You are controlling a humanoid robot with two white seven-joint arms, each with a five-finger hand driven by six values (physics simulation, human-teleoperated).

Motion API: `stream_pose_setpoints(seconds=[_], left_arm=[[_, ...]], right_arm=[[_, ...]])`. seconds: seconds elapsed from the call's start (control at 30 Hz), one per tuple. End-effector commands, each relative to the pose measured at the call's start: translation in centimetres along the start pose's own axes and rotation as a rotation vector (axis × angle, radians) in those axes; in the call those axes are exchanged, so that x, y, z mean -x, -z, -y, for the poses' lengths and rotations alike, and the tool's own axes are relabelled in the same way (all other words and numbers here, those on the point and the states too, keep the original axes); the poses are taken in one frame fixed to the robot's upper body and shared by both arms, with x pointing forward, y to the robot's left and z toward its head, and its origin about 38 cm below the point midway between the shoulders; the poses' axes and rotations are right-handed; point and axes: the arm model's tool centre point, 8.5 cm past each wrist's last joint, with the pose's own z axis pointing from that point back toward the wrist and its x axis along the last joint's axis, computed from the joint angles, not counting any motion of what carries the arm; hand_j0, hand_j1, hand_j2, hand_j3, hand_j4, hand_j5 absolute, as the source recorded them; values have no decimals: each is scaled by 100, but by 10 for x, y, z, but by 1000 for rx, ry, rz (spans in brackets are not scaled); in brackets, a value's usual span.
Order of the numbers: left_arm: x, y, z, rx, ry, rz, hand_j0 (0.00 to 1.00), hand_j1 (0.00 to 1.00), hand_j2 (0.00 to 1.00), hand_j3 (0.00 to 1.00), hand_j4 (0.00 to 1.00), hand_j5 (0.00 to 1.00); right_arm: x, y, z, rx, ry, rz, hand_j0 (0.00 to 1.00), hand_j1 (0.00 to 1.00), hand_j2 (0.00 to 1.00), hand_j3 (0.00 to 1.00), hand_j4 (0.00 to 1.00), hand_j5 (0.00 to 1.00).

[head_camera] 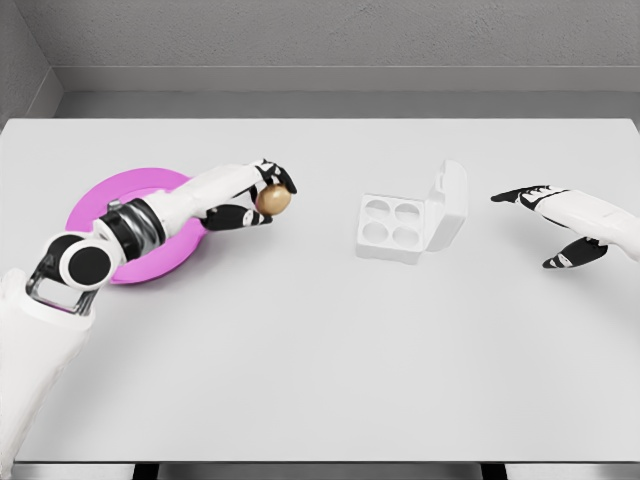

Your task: Pack egg into the box and close the box lid

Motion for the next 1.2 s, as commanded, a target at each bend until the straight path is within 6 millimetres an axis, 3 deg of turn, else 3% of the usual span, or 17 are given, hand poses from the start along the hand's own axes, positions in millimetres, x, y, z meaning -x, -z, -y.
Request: stream_pose_setpoints(seconds=[0.0,0.4,1.17], left_arm=[[-9,9,8,16,-12,26,36,36,36,36,36,36],[-45,43,12,12,-45,124,37,37,37,37,37,37],[-65,104,44,91,-174,155,37,37,37,37,37,37]], right_arm=[[0,0,0,3,5,0,100,100,100,100,100,100],[1,0,5,11,1,-2,100,100,100,100,100,100],[2,0,5,10,0,-5,100,100,100,100,100,100]])
